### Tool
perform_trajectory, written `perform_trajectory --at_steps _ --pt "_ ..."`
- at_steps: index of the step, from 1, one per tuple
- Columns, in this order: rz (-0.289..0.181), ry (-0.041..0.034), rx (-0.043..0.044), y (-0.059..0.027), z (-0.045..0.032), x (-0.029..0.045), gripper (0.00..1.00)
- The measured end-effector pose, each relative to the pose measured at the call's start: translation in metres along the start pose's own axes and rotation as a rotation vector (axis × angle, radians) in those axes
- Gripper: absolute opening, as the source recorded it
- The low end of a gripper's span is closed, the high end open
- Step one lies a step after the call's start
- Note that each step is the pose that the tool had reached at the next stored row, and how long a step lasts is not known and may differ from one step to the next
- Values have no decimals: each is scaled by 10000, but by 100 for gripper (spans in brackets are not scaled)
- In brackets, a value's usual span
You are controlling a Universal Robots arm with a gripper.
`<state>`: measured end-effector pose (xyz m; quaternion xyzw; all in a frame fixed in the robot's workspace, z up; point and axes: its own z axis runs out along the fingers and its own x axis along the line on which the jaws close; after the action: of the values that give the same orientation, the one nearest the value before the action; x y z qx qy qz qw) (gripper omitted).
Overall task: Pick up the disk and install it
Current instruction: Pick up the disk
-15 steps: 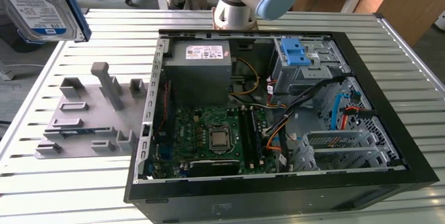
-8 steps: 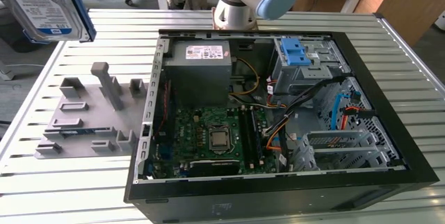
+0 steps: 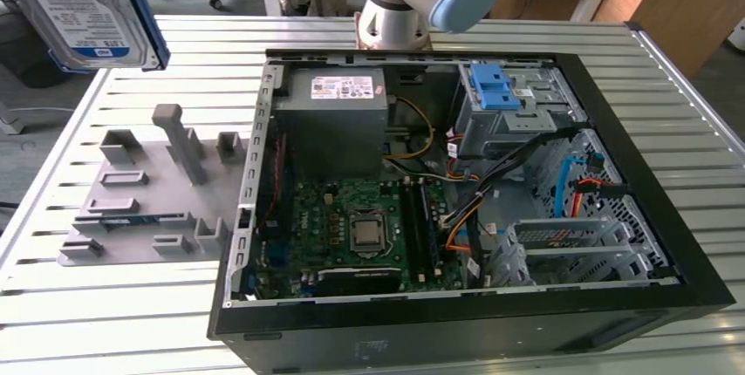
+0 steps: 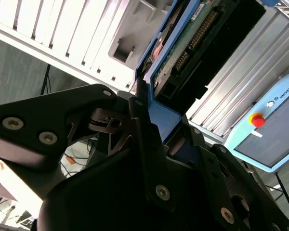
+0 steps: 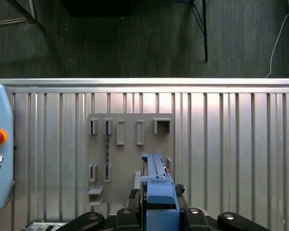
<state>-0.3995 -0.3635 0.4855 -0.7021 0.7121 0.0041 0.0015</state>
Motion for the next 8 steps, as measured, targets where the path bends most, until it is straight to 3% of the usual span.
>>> perform_trajectory --at_steps 5,8 --pt "0 0 -1 -57 -1 10 36" --pt "0 1 -2 -78 -1 58 36"
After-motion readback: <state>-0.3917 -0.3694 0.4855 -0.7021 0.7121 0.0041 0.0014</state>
